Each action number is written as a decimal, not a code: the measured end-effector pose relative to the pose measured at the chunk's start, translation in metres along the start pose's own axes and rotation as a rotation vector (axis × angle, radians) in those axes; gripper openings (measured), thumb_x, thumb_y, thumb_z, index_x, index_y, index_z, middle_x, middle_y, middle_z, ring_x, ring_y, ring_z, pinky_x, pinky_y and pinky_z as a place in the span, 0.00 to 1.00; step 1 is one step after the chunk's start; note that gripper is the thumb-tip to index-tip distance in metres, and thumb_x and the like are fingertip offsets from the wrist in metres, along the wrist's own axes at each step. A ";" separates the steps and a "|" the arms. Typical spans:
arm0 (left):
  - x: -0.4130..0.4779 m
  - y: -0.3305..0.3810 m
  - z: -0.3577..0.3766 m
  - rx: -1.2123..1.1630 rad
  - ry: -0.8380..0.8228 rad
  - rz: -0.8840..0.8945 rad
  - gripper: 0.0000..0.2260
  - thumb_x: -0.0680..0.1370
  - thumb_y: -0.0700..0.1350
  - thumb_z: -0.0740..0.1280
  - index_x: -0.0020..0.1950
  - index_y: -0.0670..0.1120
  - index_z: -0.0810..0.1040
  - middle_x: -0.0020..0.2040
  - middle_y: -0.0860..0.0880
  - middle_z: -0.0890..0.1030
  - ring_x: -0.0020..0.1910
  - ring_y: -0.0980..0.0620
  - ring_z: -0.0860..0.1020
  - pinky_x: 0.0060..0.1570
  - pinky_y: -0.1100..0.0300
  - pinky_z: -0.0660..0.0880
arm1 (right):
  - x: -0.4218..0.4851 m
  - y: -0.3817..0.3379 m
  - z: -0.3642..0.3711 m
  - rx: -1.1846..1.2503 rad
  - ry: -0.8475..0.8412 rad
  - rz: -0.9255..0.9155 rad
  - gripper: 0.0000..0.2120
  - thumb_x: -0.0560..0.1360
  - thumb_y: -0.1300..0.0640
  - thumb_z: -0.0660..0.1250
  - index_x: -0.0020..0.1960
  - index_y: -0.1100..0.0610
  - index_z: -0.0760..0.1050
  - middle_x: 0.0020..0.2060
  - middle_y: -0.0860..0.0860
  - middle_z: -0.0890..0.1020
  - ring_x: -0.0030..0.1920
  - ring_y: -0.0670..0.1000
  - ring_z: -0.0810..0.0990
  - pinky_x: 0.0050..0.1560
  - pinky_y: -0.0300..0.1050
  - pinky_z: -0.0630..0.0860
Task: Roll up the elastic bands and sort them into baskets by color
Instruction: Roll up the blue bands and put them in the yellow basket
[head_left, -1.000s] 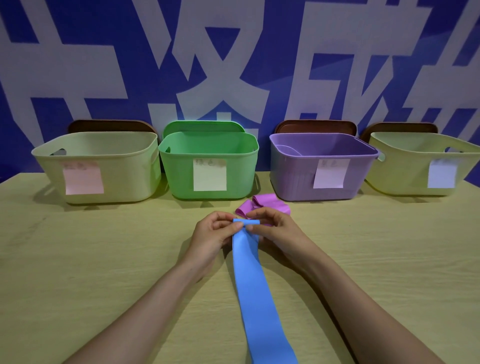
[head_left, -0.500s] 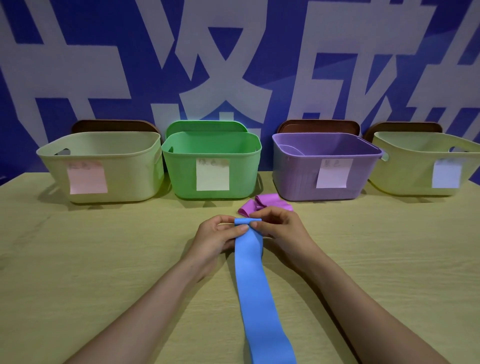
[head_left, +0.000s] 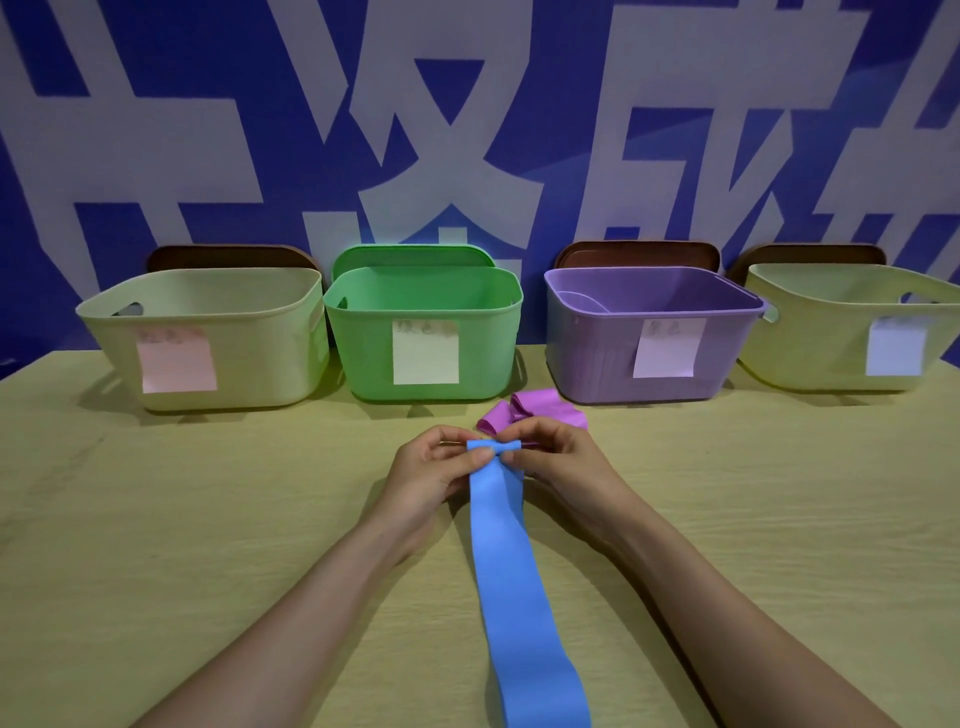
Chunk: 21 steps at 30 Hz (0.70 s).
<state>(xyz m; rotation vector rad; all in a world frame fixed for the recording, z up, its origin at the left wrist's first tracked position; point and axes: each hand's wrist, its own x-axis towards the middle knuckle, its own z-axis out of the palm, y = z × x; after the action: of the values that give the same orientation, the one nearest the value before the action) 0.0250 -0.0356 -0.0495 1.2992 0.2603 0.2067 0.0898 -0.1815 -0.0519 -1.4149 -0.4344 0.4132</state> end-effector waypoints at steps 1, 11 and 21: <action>0.000 0.001 -0.001 0.004 0.004 0.007 0.08 0.72 0.33 0.70 0.49 0.39 0.78 0.42 0.44 0.84 0.39 0.52 0.83 0.39 0.63 0.79 | 0.000 0.000 0.001 0.038 -0.013 0.023 0.06 0.73 0.68 0.69 0.48 0.60 0.79 0.43 0.56 0.82 0.42 0.50 0.82 0.40 0.40 0.78; -0.002 0.000 0.003 0.004 -0.063 -0.053 0.12 0.73 0.34 0.70 0.55 0.41 0.76 0.45 0.44 0.84 0.42 0.50 0.83 0.43 0.61 0.80 | -0.001 0.001 0.000 -0.015 0.004 0.015 0.03 0.74 0.58 0.70 0.46 0.57 0.81 0.42 0.58 0.80 0.45 0.56 0.74 0.49 0.54 0.69; -0.004 0.001 0.001 -0.038 -0.062 -0.047 0.08 0.72 0.33 0.71 0.49 0.40 0.77 0.42 0.45 0.85 0.42 0.52 0.84 0.39 0.64 0.79 | -0.003 -0.002 -0.002 0.004 0.004 -0.010 0.07 0.70 0.70 0.70 0.45 0.60 0.81 0.42 0.58 0.81 0.44 0.54 0.79 0.46 0.45 0.77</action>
<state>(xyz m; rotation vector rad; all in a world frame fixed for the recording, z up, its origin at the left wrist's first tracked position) 0.0218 -0.0370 -0.0477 1.2588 0.2327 0.1304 0.0886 -0.1852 -0.0505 -1.4087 -0.4373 0.4030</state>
